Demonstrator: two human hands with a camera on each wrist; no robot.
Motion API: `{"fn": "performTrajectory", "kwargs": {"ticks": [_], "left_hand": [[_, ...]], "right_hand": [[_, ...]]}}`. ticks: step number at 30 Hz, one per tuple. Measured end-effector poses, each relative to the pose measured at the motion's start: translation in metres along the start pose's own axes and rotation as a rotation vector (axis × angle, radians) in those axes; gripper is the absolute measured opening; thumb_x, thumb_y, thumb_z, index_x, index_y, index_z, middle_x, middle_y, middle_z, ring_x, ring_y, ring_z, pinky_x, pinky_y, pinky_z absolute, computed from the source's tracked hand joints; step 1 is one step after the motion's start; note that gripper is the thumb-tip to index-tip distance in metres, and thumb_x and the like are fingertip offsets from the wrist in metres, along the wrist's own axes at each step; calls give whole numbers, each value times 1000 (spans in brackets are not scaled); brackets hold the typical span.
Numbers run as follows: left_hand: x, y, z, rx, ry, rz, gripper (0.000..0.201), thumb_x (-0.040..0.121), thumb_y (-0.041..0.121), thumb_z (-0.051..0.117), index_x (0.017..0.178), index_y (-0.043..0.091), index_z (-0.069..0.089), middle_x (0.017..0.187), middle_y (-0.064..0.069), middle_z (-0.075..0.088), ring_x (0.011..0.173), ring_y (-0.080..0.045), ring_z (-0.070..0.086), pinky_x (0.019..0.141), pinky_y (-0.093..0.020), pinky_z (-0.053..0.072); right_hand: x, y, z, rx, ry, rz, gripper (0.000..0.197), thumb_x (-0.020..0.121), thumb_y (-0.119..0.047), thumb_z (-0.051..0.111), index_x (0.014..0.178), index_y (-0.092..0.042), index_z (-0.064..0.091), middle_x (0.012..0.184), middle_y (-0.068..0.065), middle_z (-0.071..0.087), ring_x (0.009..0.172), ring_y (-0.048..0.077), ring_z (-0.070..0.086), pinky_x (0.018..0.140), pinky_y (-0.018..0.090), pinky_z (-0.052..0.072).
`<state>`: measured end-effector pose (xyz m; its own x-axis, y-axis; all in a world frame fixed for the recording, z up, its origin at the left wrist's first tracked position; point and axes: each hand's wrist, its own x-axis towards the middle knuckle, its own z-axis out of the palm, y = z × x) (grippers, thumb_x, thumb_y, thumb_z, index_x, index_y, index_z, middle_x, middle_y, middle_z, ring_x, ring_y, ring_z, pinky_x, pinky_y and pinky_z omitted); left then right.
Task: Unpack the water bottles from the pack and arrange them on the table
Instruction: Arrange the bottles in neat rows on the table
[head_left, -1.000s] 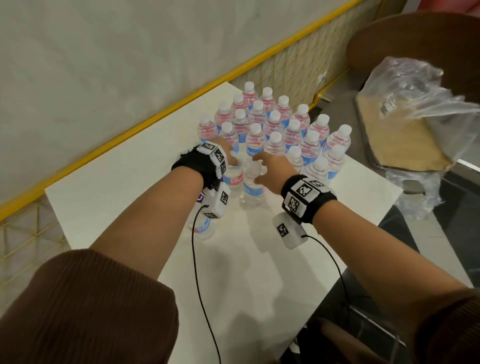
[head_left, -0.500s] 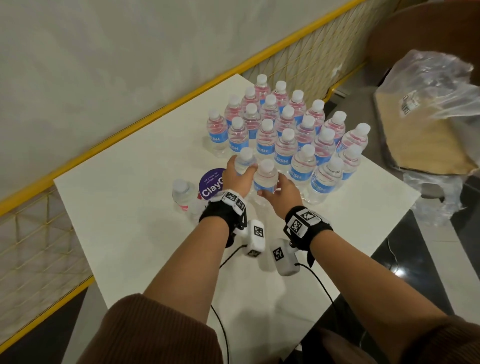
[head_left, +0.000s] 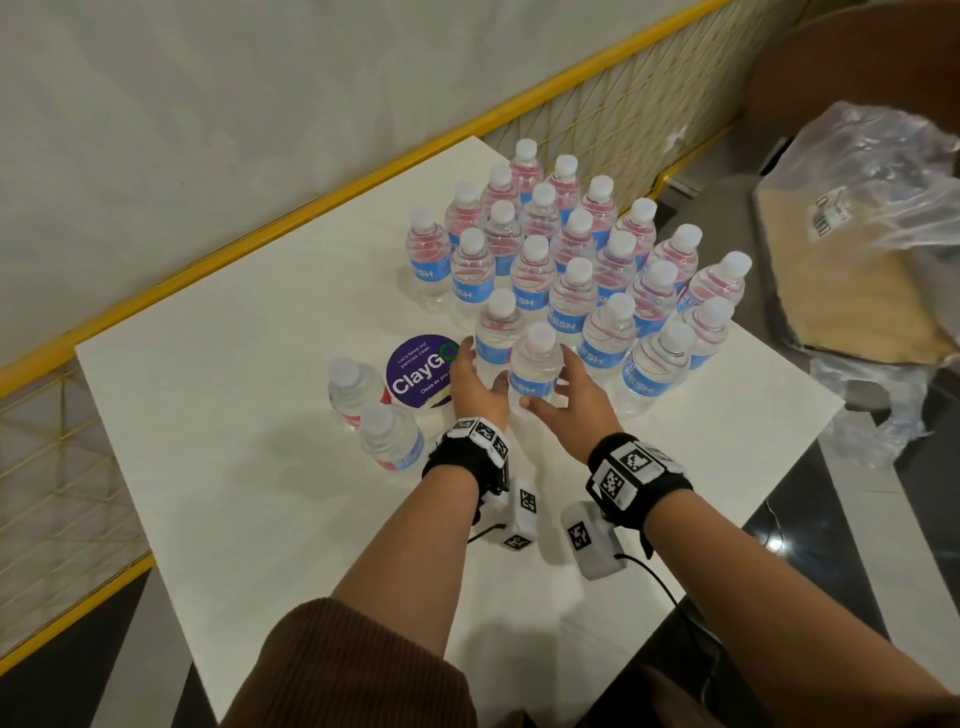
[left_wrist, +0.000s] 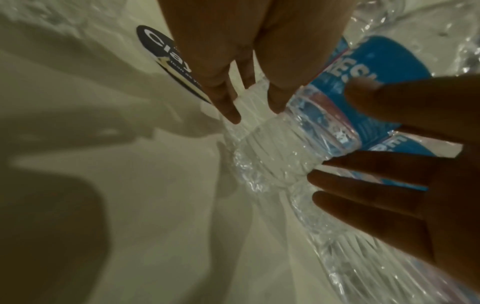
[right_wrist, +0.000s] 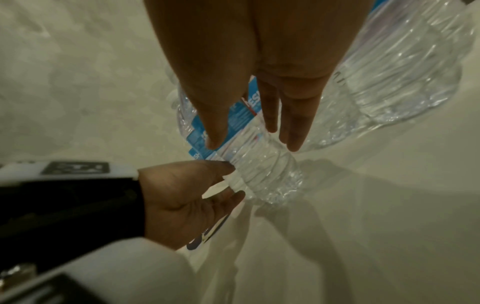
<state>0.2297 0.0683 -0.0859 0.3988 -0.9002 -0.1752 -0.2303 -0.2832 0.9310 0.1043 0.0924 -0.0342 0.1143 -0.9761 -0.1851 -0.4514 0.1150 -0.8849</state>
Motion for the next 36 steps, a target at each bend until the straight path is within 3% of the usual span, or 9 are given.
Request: {"fn": "performTrajectory", "kwargs": {"ticks": [2,5,7,11,18,21,26,30,36], "left_hand": [[3,-4,3,45,-1,-5,61,85,11,62,140,15,36,138,-10,43,127,-28,46,107,-46,40],[8,-10,4,68,-10,10,56,86,7,62,138,9,40,140,-11,42,130,-25,42,111,-39,36],[11,-11,1,12,-40,18,59,86,8,62,139,13,37,141,-7,45,130,-20,44,110,-37,37],[16,-7,-5,40,-157,79,66,90,10,58,147,21,26,144,1,43,128,-11,42,103,-24,34],[18,-3,0,-7,-112,57,62,89,7,60,144,16,32,143,-5,46,131,-20,44,106,-30,36],[23,-6,3,-55,-93,38,62,90,7,59,145,17,32,143,-3,46,132,-19,42,108,-29,35],[35,-12,7,-28,-92,21,65,89,14,62,145,19,30,145,-3,44,134,-21,41,112,-42,35],[43,-23,8,76,-84,82,63,83,26,65,140,20,40,134,-11,49,123,-26,50,104,-47,43],[45,-17,6,168,-68,54,64,85,22,67,143,18,38,126,-19,44,111,-34,54,97,-46,47]], "right_hand": [[3,1,3,2,7,2,75,78,-20,75,140,-21,34,130,-8,51,112,10,50,95,25,41],[10,2,8,-37,30,13,71,77,-21,76,137,-20,38,133,1,53,118,21,53,93,28,43],[13,2,7,-33,35,26,69,79,-16,74,138,-19,37,134,3,53,119,21,52,92,26,41],[15,6,4,-36,82,92,64,82,-17,71,133,-14,34,136,9,52,122,25,53,98,34,44],[11,12,6,-127,79,150,63,91,-31,60,143,-17,28,129,17,56,115,28,57,95,38,47],[12,11,9,-161,55,202,65,88,-36,62,142,-17,31,125,15,58,108,29,60,87,31,45],[21,9,12,-190,58,245,60,88,-37,62,138,-15,38,126,14,58,116,29,55,89,30,42],[29,7,17,-180,89,249,56,87,-37,63,134,-14,42,107,13,63,111,31,58,85,30,42],[37,6,17,-198,128,251,54,85,-39,64,130,-13,46,113,14,63,111,30,56,90,35,44]]}}
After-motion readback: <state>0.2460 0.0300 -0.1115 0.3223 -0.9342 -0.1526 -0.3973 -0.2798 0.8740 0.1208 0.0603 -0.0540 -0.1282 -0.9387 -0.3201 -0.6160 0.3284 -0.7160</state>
